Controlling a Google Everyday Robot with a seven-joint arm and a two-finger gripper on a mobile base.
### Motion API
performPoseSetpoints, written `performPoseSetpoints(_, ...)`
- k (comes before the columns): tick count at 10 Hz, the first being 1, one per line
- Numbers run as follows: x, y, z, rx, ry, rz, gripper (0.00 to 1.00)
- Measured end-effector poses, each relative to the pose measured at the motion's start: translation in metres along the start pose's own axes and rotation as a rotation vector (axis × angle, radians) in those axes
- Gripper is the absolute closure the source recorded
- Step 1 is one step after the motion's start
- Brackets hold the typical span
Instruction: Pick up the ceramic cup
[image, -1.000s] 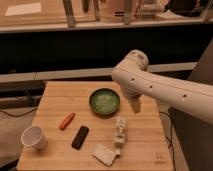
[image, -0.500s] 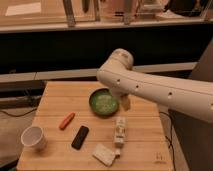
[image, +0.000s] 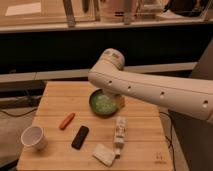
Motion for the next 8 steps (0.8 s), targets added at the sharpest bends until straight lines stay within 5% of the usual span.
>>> performPoseSetpoints(8,-0.050,-0.046,-0.015,0.085,0.000,-0.148,0.20)
